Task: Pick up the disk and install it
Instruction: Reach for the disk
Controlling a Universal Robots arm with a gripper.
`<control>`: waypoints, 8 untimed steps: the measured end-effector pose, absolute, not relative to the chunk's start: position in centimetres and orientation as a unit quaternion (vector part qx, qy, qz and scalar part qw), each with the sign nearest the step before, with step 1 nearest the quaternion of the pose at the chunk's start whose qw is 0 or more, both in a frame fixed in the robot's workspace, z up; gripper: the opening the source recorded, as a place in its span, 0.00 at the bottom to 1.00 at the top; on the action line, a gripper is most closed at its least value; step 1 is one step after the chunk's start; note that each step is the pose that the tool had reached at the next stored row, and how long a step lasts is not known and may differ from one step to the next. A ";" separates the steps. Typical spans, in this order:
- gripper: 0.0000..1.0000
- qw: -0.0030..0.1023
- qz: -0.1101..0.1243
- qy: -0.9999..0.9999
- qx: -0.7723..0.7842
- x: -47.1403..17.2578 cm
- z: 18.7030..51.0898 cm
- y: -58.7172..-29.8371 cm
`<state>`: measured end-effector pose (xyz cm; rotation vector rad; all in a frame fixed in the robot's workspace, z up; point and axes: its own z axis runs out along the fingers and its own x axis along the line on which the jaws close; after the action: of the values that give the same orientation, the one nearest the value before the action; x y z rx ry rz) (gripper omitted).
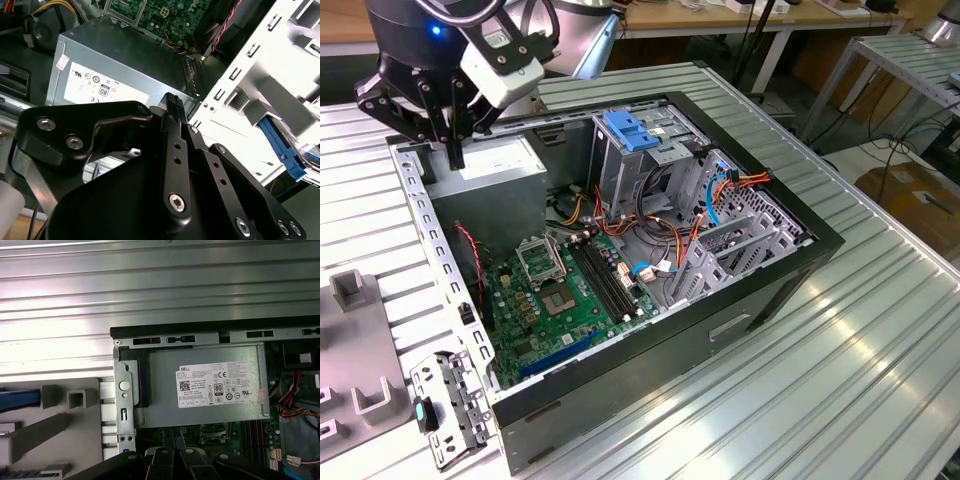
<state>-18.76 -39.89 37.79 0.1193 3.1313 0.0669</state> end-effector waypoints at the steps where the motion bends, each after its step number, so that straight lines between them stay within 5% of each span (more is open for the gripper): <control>1: 0.11 0.003 0.021 0.999 0.038 -18.8 37.8 -39.9; 8: 0.11 0.002 0.021 0.999 0.038 -19.5 37.6 -39.9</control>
<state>-19.50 -39.89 37.63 0.1195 3.1344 0.0668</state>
